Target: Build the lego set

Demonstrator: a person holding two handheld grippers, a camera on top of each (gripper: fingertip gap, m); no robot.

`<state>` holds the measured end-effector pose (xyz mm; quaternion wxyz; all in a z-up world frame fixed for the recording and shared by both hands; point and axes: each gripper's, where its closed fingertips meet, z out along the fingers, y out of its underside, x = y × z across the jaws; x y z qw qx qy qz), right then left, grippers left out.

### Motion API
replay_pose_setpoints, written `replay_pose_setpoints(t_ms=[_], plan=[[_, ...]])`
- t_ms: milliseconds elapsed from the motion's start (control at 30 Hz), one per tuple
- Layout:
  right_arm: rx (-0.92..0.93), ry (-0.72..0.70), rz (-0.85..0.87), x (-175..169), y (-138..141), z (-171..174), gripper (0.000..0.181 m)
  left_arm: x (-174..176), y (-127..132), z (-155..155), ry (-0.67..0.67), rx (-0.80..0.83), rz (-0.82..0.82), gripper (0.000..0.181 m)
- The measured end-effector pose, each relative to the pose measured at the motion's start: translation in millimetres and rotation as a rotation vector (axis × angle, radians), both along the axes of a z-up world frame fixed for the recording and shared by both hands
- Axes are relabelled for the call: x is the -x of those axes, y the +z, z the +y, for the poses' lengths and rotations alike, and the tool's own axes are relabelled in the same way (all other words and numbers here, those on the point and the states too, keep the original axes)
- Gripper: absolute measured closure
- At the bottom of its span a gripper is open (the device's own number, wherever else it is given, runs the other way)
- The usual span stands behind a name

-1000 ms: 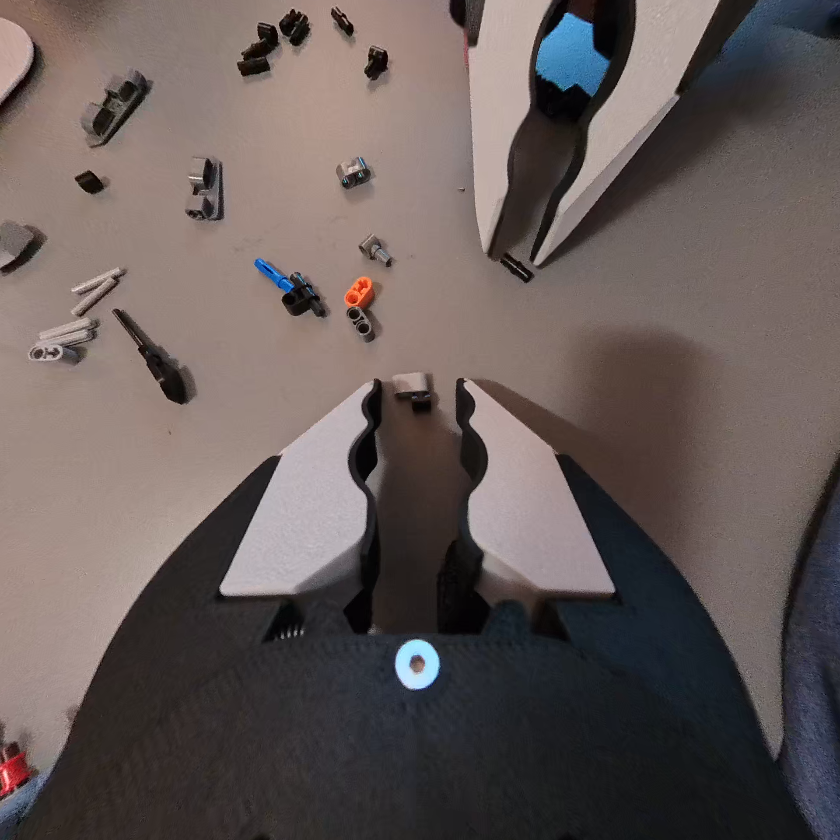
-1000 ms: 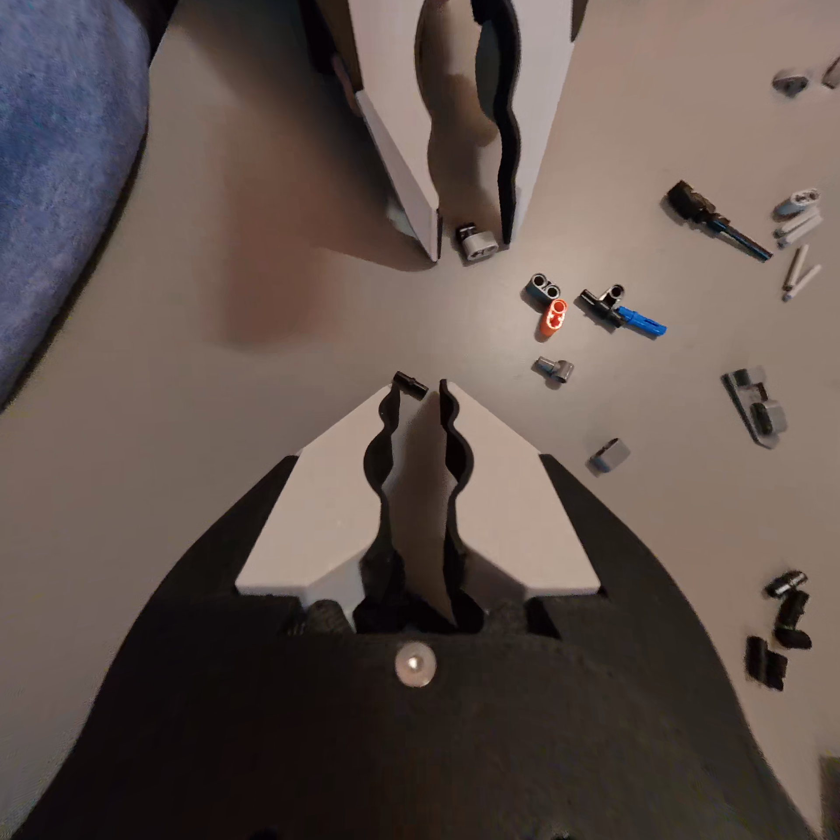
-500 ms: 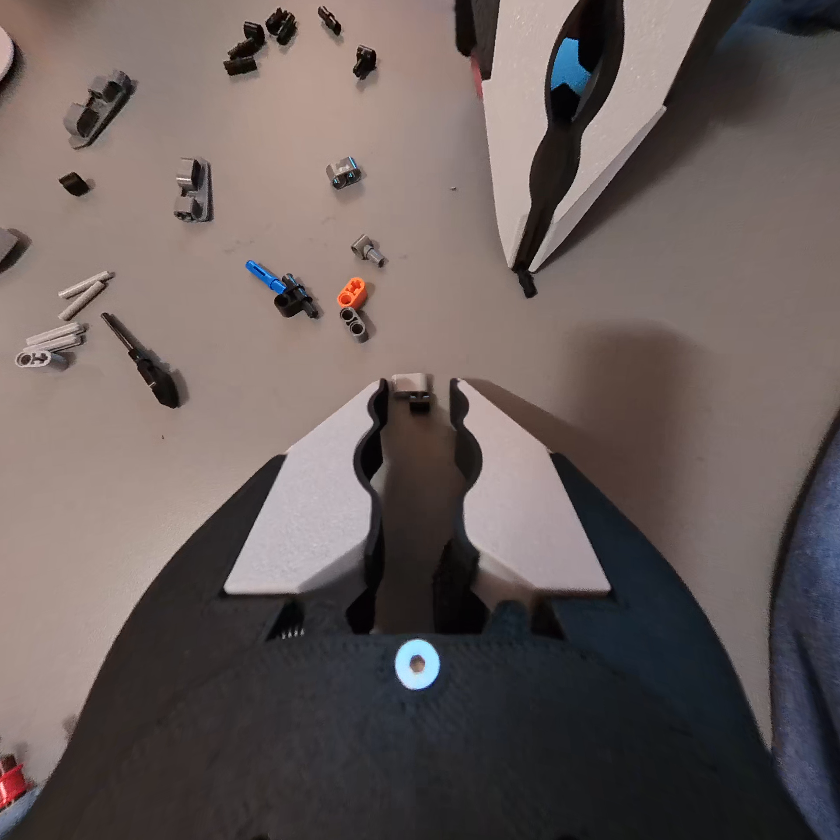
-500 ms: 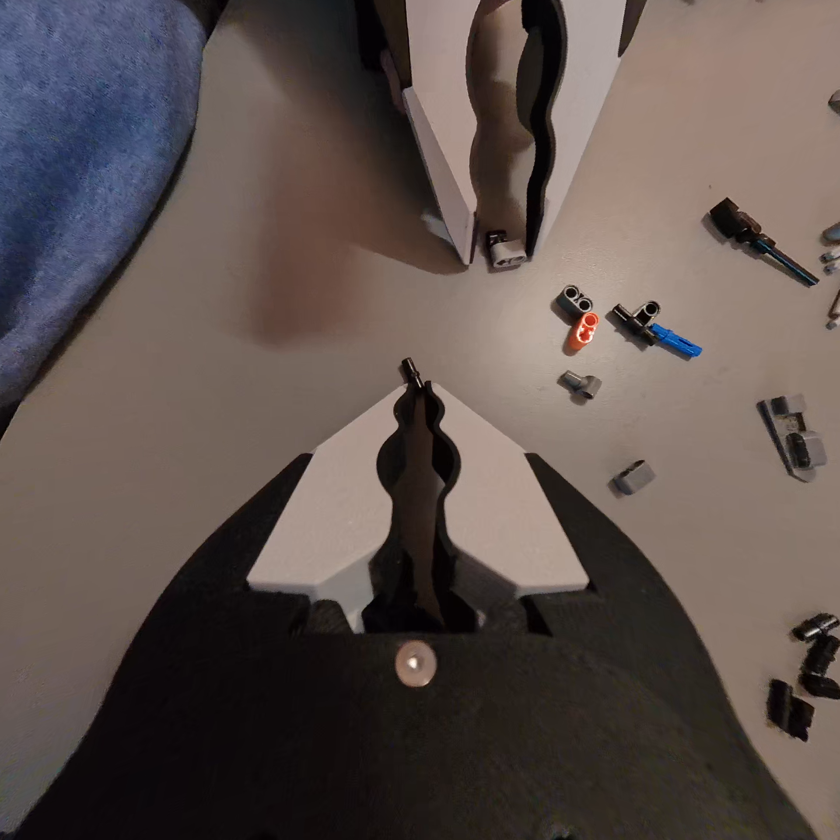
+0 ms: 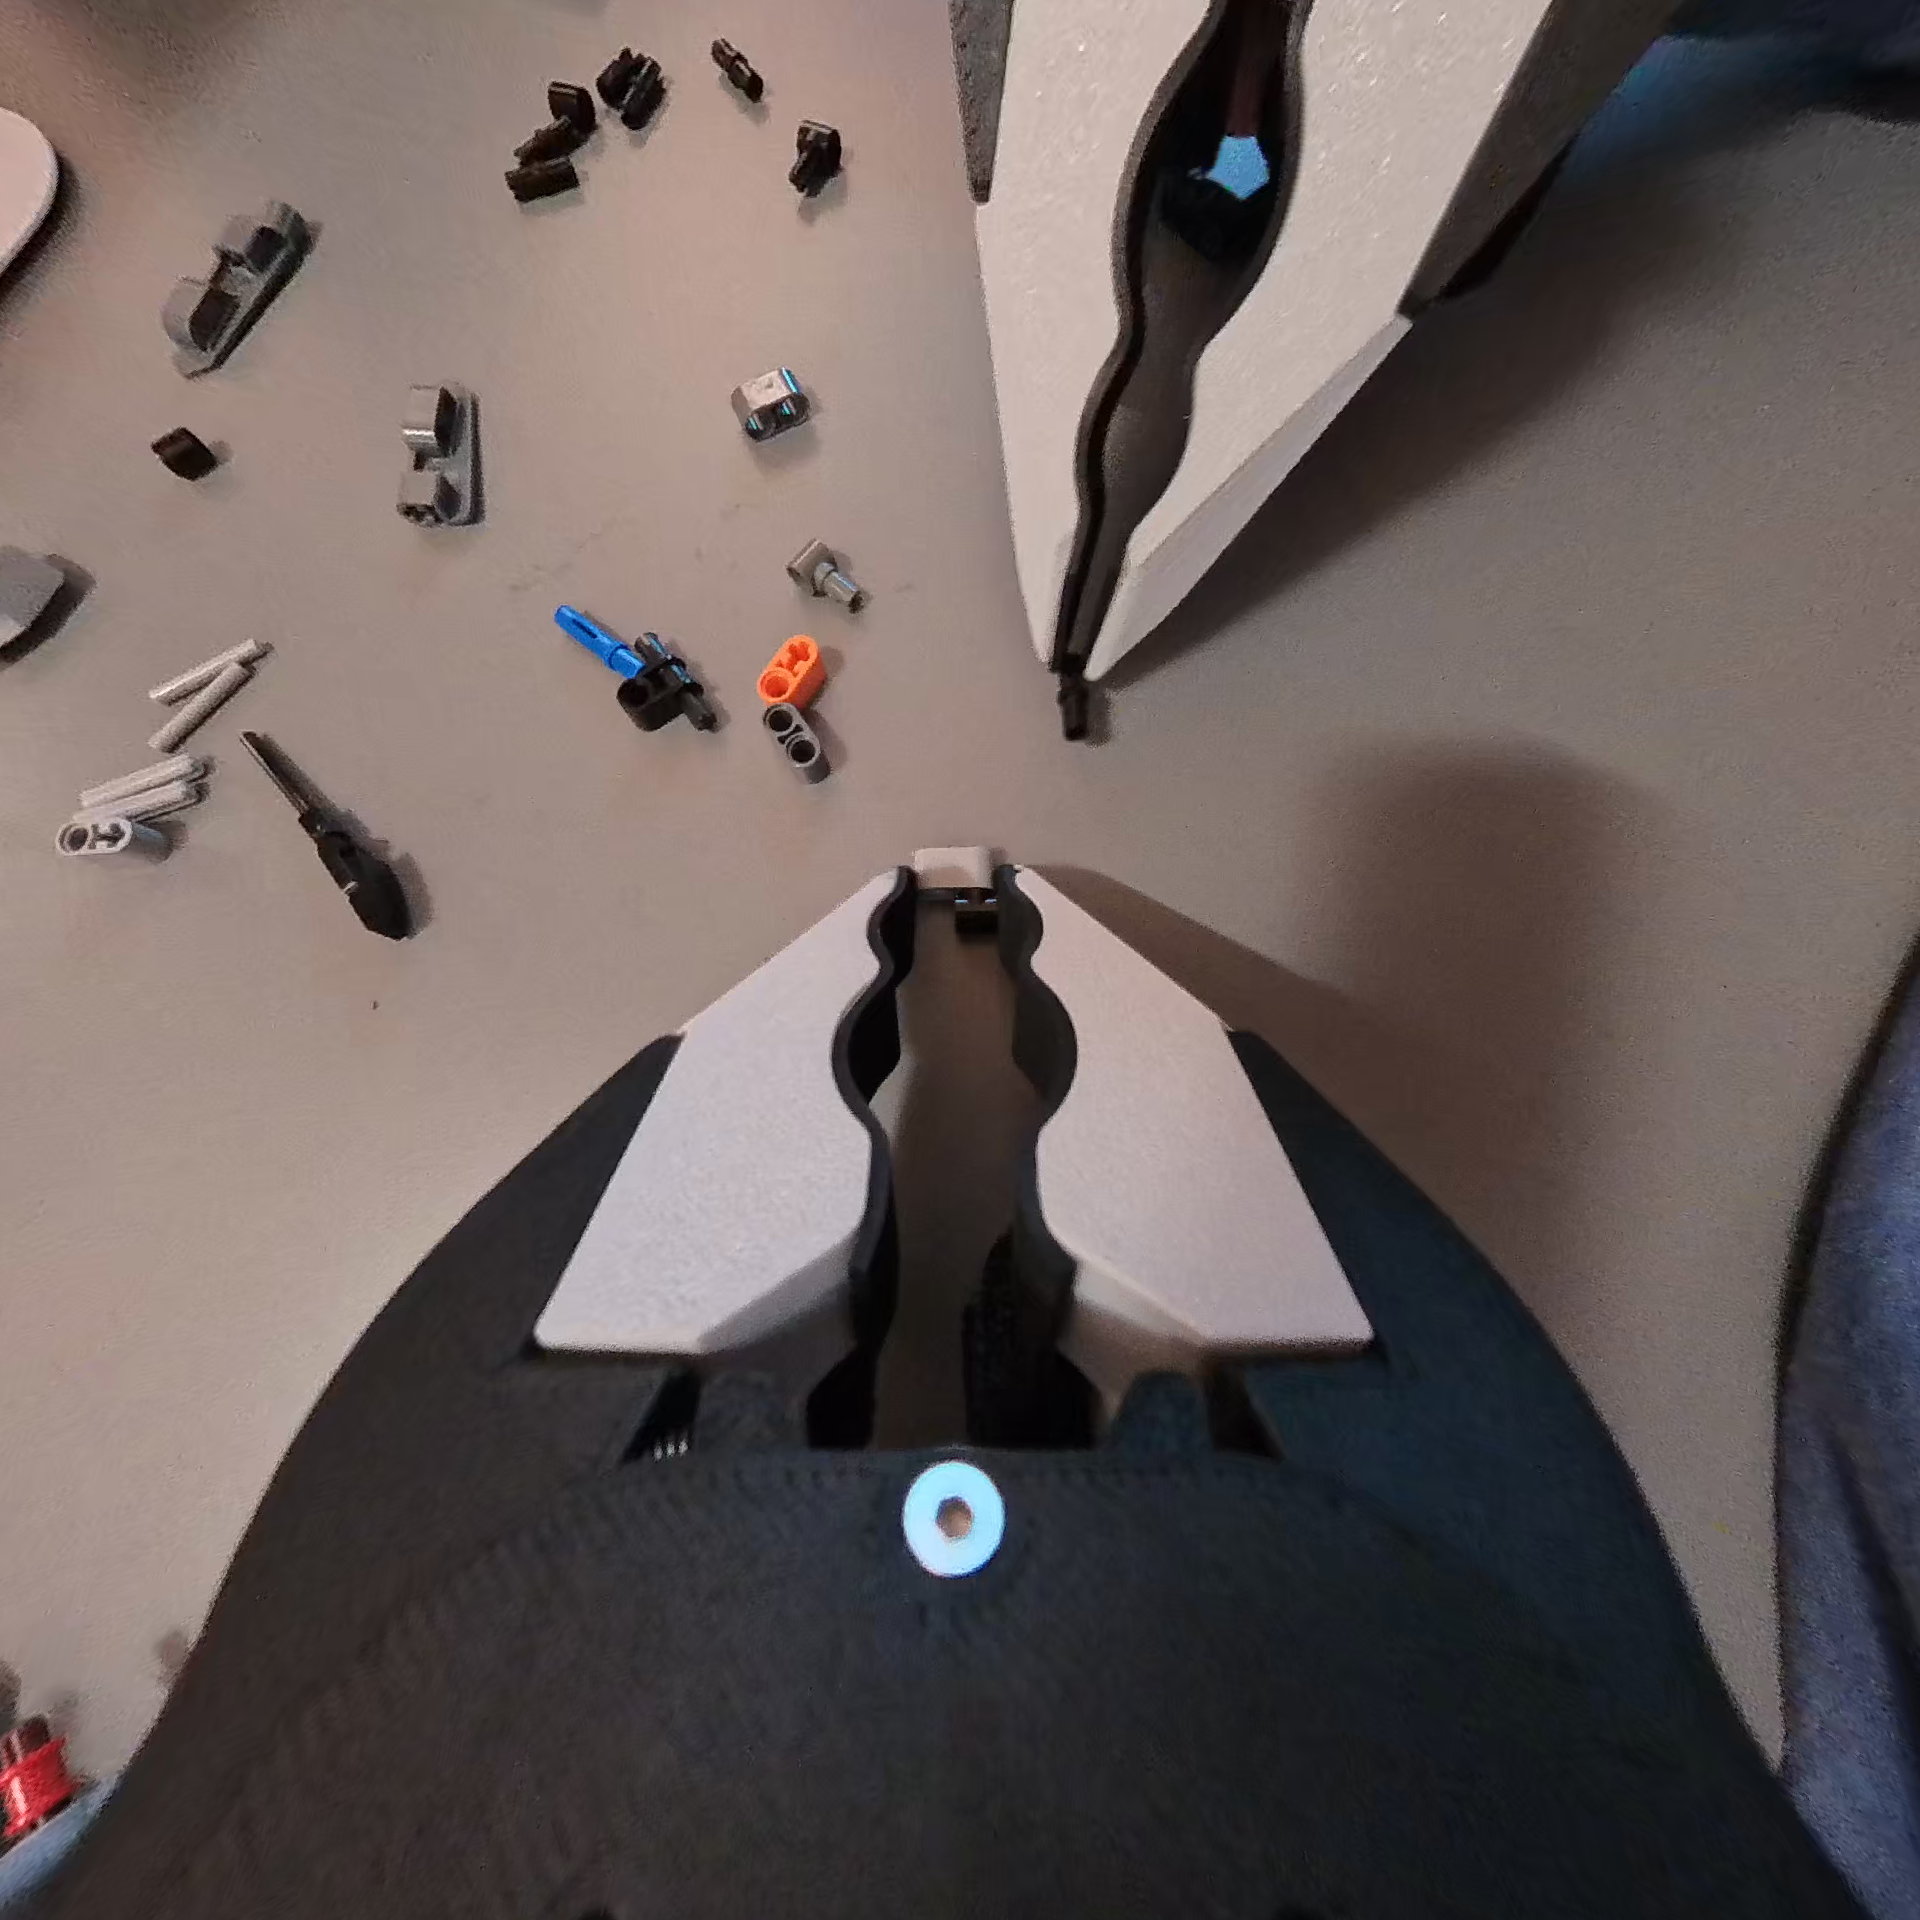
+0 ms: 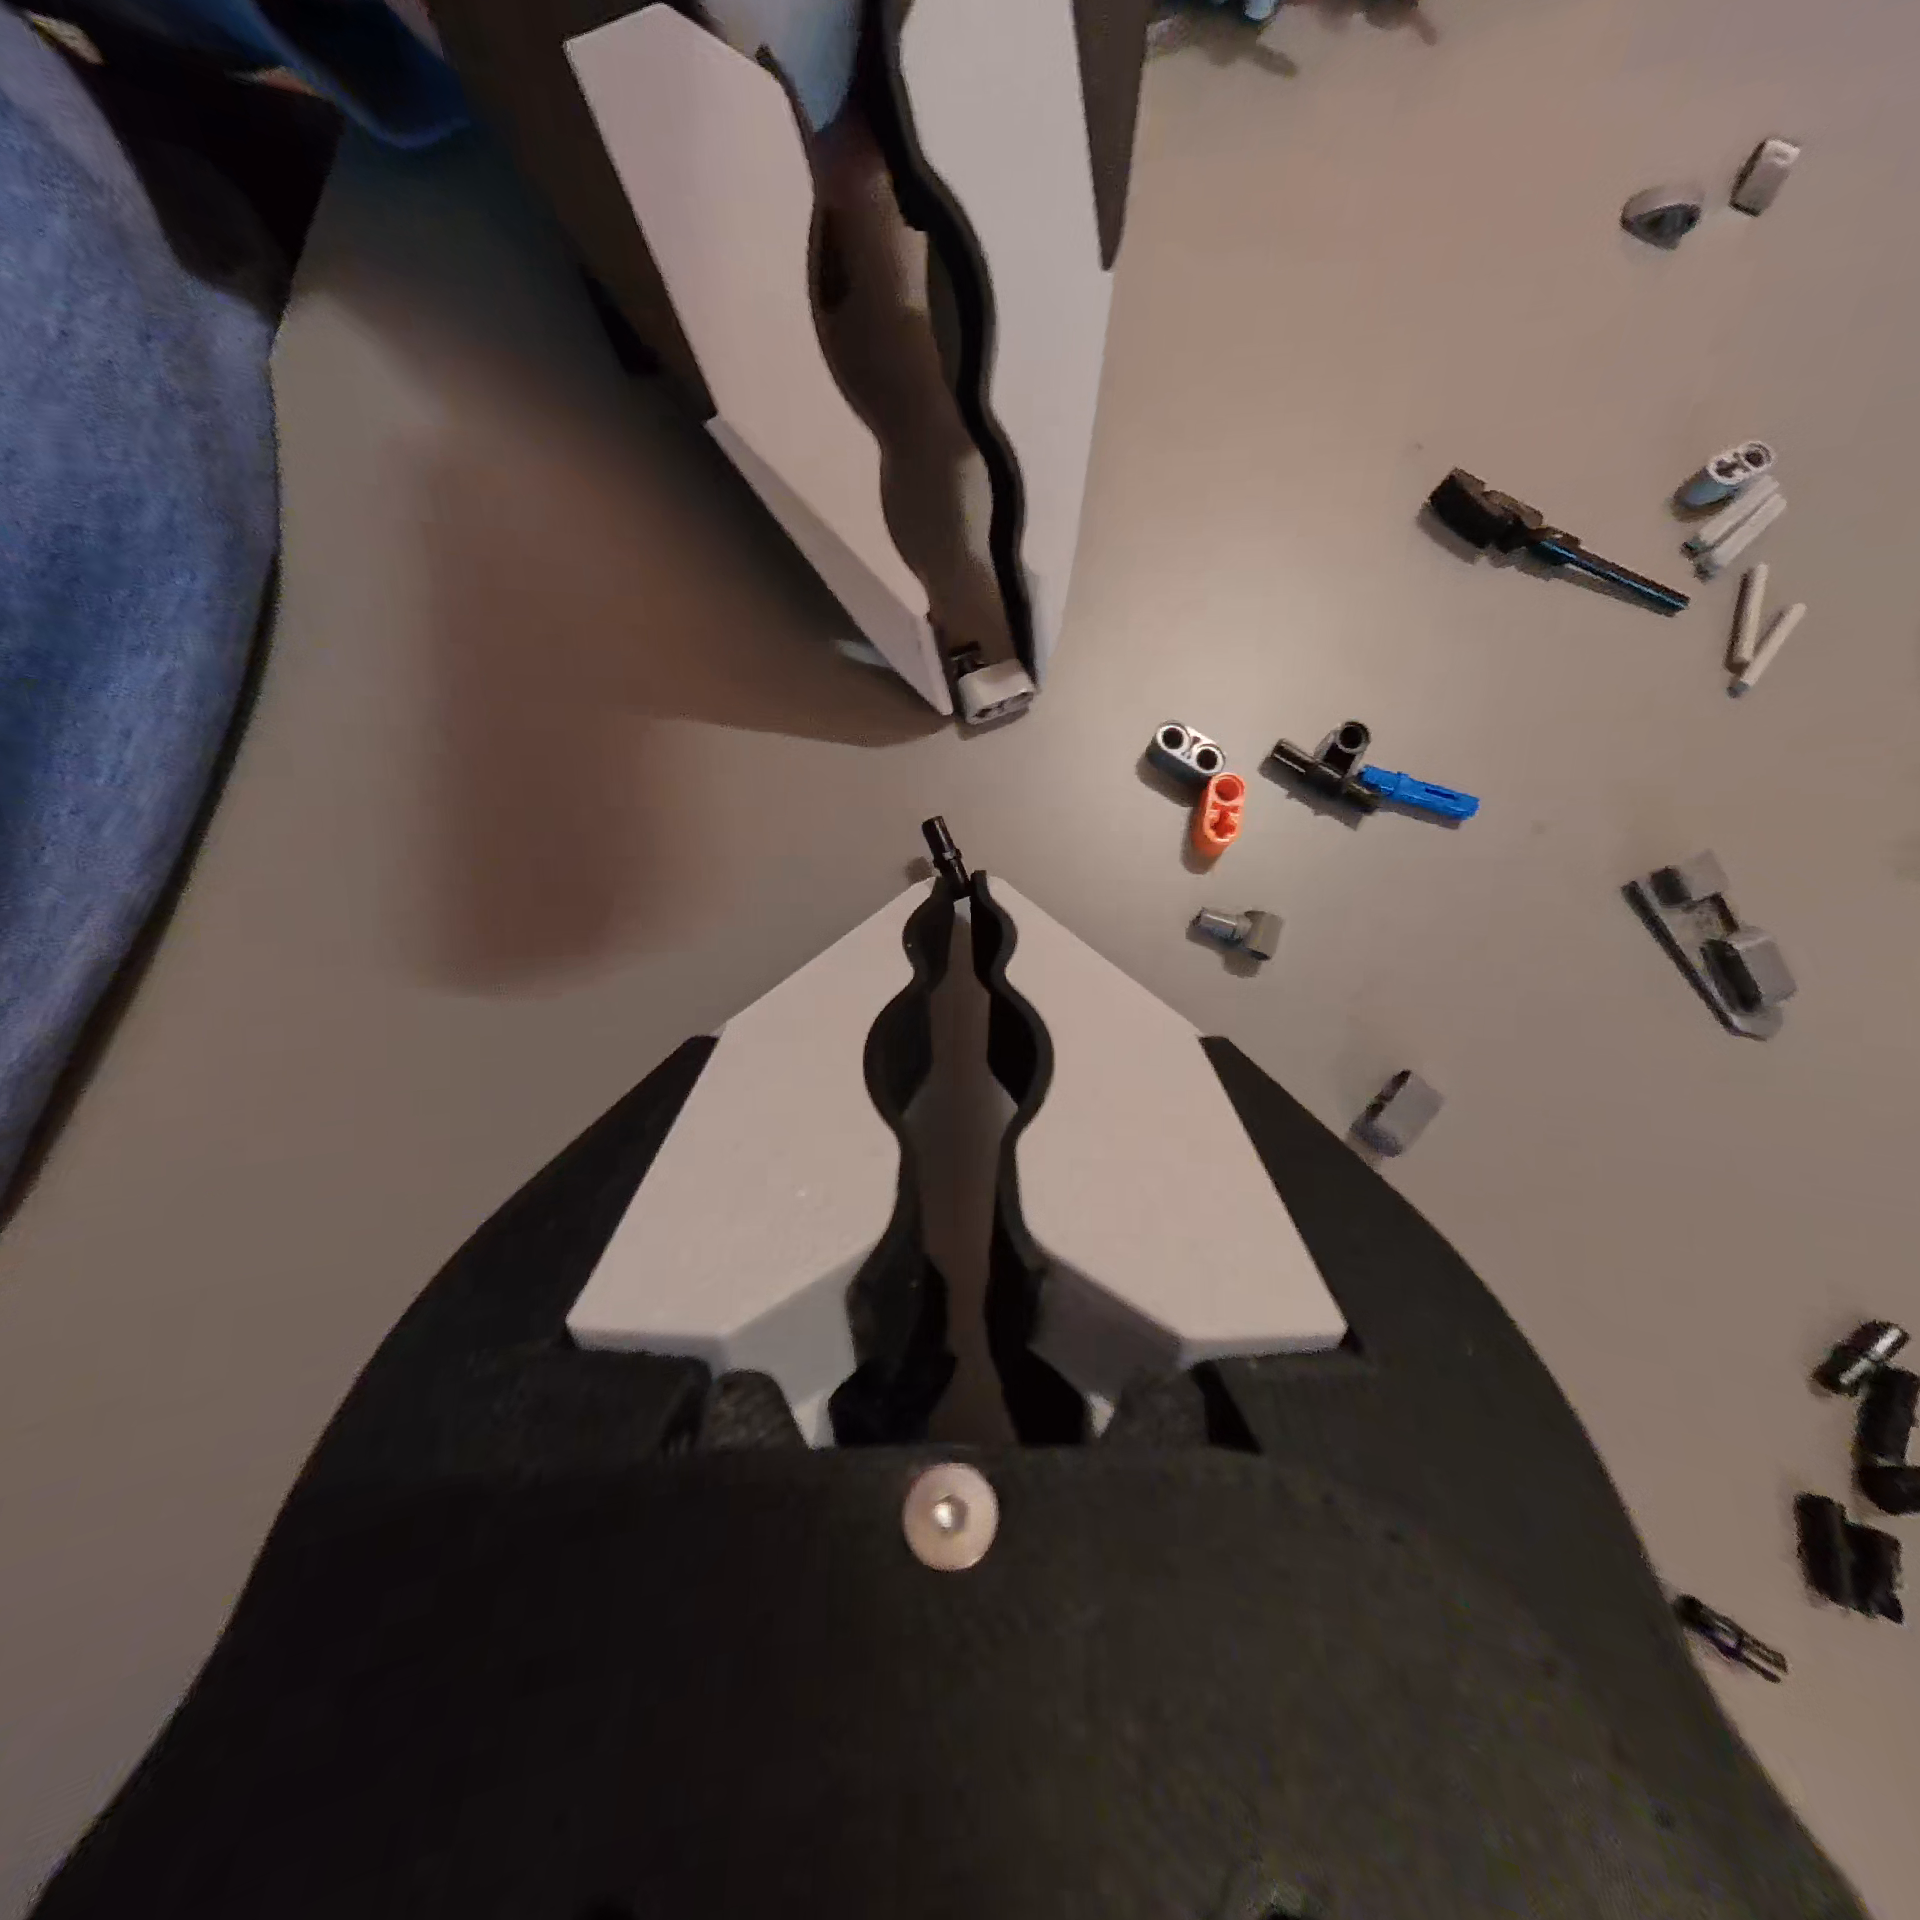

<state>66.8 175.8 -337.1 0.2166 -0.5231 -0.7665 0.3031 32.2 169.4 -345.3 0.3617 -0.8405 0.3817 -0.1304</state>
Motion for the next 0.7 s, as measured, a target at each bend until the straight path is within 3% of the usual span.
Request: replay_pose_setpoints(t_ms=[700], plan=[[0.056,-0.088,0.056,14,5,-4,0.181,-13,12,-5,-0.073,-0.082,-0.040,0.167]])
